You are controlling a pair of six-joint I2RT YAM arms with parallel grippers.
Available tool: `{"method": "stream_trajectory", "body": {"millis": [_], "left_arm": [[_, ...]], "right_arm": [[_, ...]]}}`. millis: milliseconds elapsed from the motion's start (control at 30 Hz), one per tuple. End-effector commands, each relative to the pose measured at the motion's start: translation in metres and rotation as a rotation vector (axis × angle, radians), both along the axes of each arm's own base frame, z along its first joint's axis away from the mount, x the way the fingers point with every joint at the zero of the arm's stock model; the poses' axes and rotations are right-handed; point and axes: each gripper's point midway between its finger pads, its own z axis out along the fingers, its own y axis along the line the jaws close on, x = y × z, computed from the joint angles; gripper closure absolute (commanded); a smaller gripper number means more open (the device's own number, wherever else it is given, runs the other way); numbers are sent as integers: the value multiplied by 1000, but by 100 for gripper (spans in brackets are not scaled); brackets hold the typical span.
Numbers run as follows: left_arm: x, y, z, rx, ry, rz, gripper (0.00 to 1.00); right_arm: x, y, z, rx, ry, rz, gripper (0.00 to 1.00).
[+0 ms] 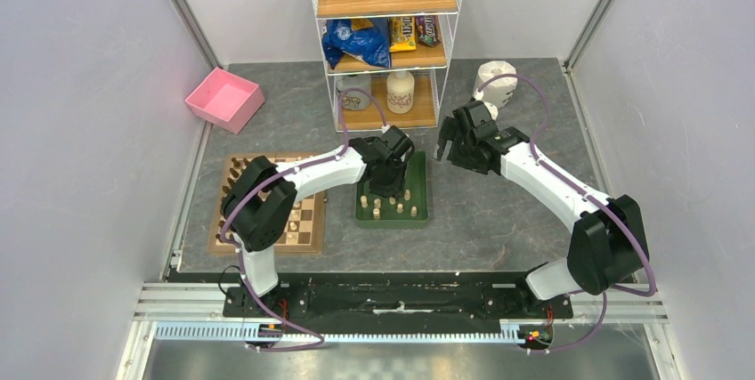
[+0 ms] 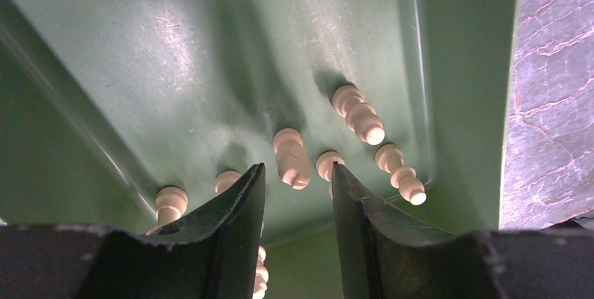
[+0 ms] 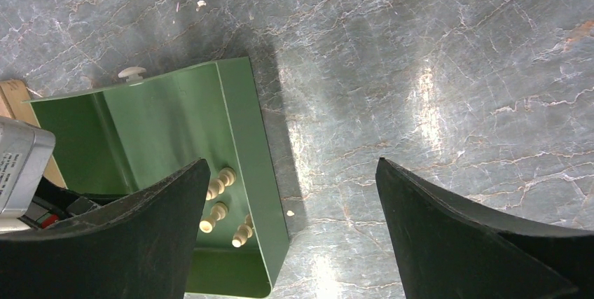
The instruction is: Set up the chess pieces on the board
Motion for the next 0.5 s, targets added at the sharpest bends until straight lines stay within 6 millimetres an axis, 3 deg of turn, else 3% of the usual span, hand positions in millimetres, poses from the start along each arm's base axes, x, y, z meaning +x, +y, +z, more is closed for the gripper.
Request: {"method": "stream_trajectory", "body": {"millis": [0,133,467], "left_arm": [[5,-5,6,-7,-14,16,54],[4,-3,5,7,-14,17,58],[9,-8,11,-11,-32,0,82]], "right_arm": [[6,-5,9,-6,-44,-23,3],[6,-5,9,-5,-44,-22,3],[6,-4,10,-3,-43,-17,3]]}}
